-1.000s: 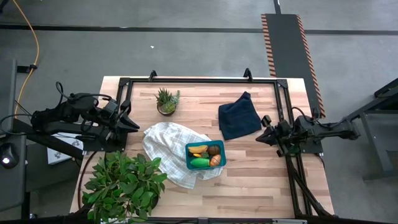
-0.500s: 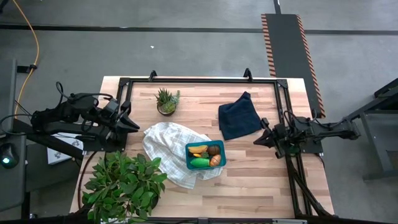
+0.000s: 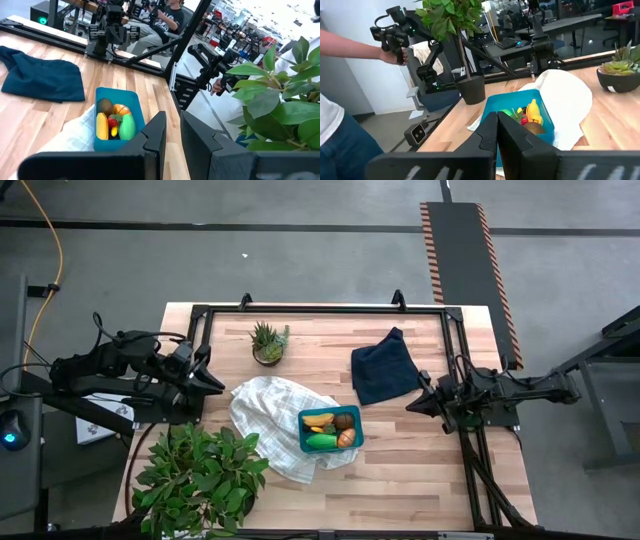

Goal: Pick and placing Produce into tupperware
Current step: Return to Home Position

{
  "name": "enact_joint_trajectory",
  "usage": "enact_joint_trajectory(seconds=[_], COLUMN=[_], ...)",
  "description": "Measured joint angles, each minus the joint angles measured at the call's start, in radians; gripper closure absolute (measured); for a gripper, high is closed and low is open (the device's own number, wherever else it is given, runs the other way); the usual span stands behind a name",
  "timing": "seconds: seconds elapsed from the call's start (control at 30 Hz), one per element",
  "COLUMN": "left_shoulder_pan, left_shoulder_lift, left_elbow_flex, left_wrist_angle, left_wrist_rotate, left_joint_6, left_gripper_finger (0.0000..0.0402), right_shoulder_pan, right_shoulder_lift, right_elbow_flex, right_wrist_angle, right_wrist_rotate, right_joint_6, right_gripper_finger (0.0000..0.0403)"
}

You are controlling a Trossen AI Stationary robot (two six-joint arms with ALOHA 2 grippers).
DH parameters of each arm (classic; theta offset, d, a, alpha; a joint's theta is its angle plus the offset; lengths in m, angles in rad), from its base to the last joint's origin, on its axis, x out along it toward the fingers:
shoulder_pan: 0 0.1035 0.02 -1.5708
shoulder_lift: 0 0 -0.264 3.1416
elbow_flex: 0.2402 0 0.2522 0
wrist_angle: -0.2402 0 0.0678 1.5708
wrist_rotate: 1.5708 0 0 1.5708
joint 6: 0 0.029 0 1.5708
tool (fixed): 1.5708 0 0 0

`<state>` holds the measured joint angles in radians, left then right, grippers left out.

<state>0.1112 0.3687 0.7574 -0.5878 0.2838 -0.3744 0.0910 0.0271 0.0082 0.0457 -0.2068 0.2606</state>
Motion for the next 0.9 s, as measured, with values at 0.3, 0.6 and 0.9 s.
enact_joint_trajectory(seconds=[0.3, 0.6, 0.9], left_shoulder_pan=[0.000, 0.000, 0.000], left_shoulder_lift=[0.000, 0.000, -0.012], left_elbow_flex=[0.000, 0.000, 0.006], left_wrist_angle=[-0.001, -0.001, -0.047], left_wrist_rotate=[-0.010, -0.011, -0.068], left_joint_6=[0.002, 0.002, 0.003], left_gripper_finger=[0.0355, 0.0355, 0.0355], right_shoulder_pan=[0.000, 0.000, 0.000], right_shoulder_lift=[0.000, 0.000, 0.000], right_elbow_flex=[0.000, 0.000, 0.000], right_wrist_angle=[0.001, 0.001, 0.001], right_wrist_rotate=[0.002, 0.004, 0.003], right_joint_6=[-0.025, -0.025, -0.025], right_gripper_finger=[0.0403, 0.0402, 0.0402])
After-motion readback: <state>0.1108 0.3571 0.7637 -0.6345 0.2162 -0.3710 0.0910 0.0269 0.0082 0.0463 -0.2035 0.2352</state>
